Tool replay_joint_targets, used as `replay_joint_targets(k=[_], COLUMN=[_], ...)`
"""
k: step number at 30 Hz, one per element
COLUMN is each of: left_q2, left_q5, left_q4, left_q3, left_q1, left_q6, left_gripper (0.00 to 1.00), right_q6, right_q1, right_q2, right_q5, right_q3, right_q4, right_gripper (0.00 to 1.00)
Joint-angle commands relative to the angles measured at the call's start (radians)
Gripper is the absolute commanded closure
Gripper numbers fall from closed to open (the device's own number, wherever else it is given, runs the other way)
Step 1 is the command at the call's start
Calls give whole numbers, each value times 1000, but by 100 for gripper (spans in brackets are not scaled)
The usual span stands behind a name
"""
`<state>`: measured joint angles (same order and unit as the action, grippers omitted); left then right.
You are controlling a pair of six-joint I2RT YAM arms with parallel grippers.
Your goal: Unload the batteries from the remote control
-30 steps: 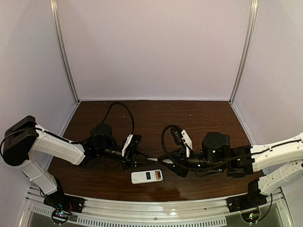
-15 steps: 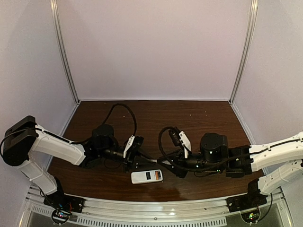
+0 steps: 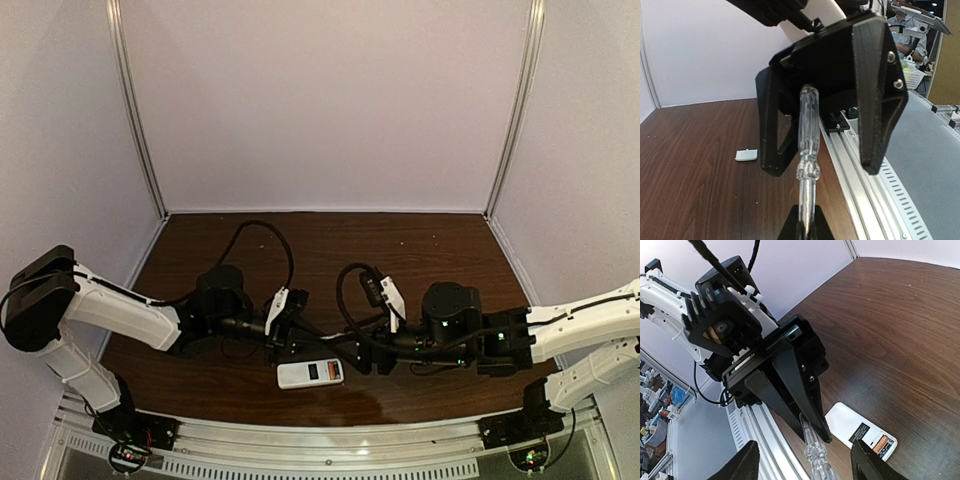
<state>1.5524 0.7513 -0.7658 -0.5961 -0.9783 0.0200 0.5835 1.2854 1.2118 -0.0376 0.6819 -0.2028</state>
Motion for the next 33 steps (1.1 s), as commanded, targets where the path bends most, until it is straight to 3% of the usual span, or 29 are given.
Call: replay_joint_targets(k=[1, 17, 33], left_q2=[-35, -39, -46], left_q5=[-87, -91, -10], left_q4=[-39, -23, -44], left_q3=[1, 4, 19], left_q1=[-5, -17, -17], left_q6=[1, -46, -61], left_gripper=[100, 100, 100], right_q6=[52, 70, 78], right_q1=[4, 5, -7], right_q2=[-21, -15, -22], right_q5=[33, 73, 41], right_q3=[0, 6, -3], right_q4=[0, 2, 7], right_gripper=[36, 53, 49])
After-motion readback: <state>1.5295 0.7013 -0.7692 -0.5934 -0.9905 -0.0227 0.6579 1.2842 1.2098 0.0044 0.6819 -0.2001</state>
